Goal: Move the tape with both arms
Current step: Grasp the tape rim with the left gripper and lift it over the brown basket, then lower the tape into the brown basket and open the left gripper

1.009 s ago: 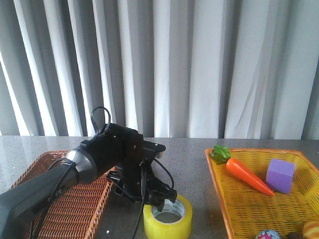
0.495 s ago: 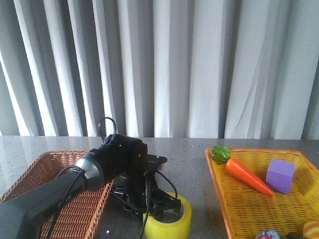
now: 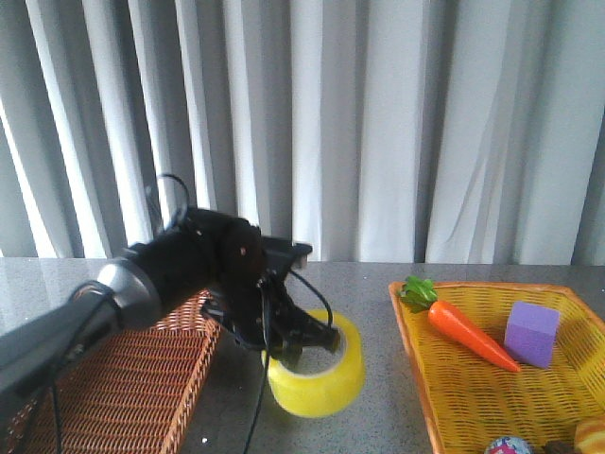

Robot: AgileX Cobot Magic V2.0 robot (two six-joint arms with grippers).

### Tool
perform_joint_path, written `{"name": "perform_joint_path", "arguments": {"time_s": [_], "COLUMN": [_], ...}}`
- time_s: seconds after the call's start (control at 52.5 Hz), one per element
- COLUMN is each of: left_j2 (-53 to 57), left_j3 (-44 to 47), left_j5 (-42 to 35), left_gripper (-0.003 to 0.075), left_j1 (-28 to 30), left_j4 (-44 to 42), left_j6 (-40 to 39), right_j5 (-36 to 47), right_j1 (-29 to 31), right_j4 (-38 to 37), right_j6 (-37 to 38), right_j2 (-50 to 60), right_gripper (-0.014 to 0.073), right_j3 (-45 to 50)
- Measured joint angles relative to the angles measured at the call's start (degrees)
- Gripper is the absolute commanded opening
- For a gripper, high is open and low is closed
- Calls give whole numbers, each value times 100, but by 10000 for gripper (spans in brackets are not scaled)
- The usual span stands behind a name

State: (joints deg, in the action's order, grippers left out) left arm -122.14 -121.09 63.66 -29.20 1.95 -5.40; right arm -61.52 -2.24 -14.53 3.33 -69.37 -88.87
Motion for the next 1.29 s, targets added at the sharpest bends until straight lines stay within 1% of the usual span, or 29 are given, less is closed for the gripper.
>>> {"name": "perform_joint_path", "arguments": {"time_s": [0.19,0.343,0.4,0.552,0.685,0.762,0.857,0.933,1.142,1.295], "left_j2": [1155,1945,2206,2832,3303,3474,3511,3414,2579,1845], "left_j3": [0,0,0,218,928,1482,2006,2332,2433,2433], "left_j5": [-10,201,282,323,231,26,-320,-617,-847,-829], "left_gripper": [-2,1,1,3,3,3,3,3,3,3], "left_j1": [0,14,91,617,1180,1491,1688,1736,1780,2002], "left_j4": [-702,-1577,-1760,-1844,-1850,-1875,-1869,-1743,-1413,-1136], "left_j6": [66,77,83,83,83,78,72,72,57,-278], "right_j5": [0,-5,-5,-9,-11,-11,-11,-11,-16,-16], "right_j1": [0,0,0,0,0,0,0,0,0,0], "right_j4": [0,0,0,0,0,0,0,0,0,0], "right_j6": [0,0,0,0,0,0,0,0,0,0], "right_j2": [0,0,0,0,0,0,0,0,0,0], "right_gripper": [-8,-8,-8,-8,-8,-8,-8,-8,-8,-8], "right_j3": [0,0,0,0,0,0,0,0,0,0]}}
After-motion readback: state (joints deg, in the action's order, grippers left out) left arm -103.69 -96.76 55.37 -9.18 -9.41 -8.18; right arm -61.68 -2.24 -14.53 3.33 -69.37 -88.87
